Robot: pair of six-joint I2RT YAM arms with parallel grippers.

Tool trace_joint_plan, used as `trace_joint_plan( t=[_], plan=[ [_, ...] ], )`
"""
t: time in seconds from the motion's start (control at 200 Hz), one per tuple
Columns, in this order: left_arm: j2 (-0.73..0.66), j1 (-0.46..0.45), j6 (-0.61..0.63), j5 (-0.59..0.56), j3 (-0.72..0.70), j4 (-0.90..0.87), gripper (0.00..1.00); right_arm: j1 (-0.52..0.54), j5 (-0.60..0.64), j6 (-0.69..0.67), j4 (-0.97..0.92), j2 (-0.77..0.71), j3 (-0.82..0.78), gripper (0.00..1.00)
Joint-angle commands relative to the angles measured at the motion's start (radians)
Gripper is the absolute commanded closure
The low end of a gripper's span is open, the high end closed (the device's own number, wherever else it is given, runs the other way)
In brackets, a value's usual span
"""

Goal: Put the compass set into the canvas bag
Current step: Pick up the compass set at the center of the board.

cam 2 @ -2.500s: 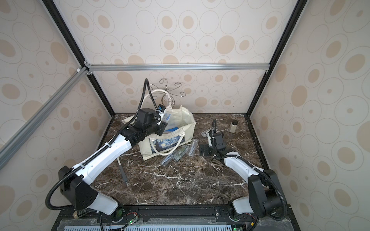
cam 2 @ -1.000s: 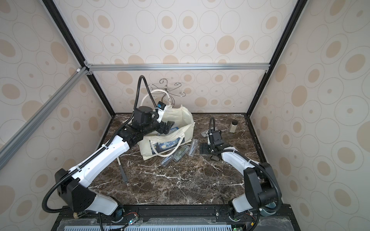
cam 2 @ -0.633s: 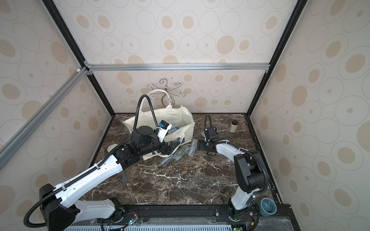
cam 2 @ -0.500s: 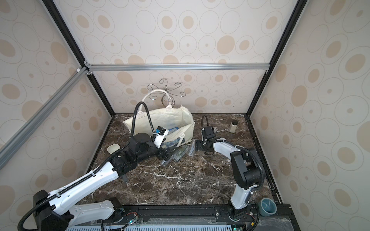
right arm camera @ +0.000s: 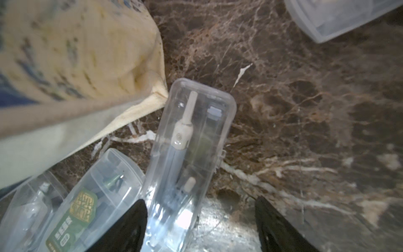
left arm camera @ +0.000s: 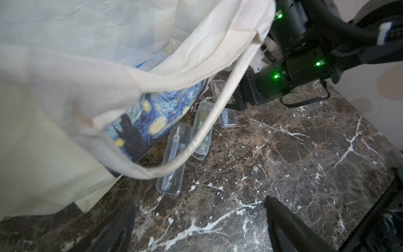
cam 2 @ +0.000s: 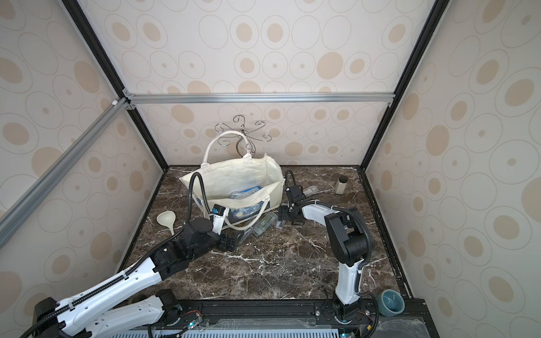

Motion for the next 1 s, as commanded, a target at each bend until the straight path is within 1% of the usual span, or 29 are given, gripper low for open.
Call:
trace_joint_plan(
  t=[0.0,0.175,0.37,0.575,0.85,0.995],
  plan=[
    [-0.052,-0.008,-0.074,-0.066,-0.038,-0.027,0.08,0.02,-0.017,0.013,-0.003,0.027,0.019,0.21],
    [-0.093,-0.008,-0.115,-0.099,-0.112,-0.02,0.08,0.043,-0.013,0.016,-0.015,0.053,0.041,0.21],
    [-0.131,-0.007,-0.139,-0.127,-0.168,0.006,0.08,0.052,0.04,0.028,-0.033,0.063,0.035,0.22],
    [-0.172,-0.008,-0.125,-0.137,-0.187,0.016,0.08,0.053,0.092,0.015,-0.046,0.051,-0.001,0.26],
    [-0.229,-0.008,-0.111,-0.172,-0.216,0.084,0.07,0.046,0.169,0.014,-0.077,0.029,-0.036,0.29],
    [-0.231,-0.008,-0.108,-0.165,-0.223,0.091,0.06,0.032,0.153,-0.003,-0.057,0.027,-0.05,0.31]
  ],
)
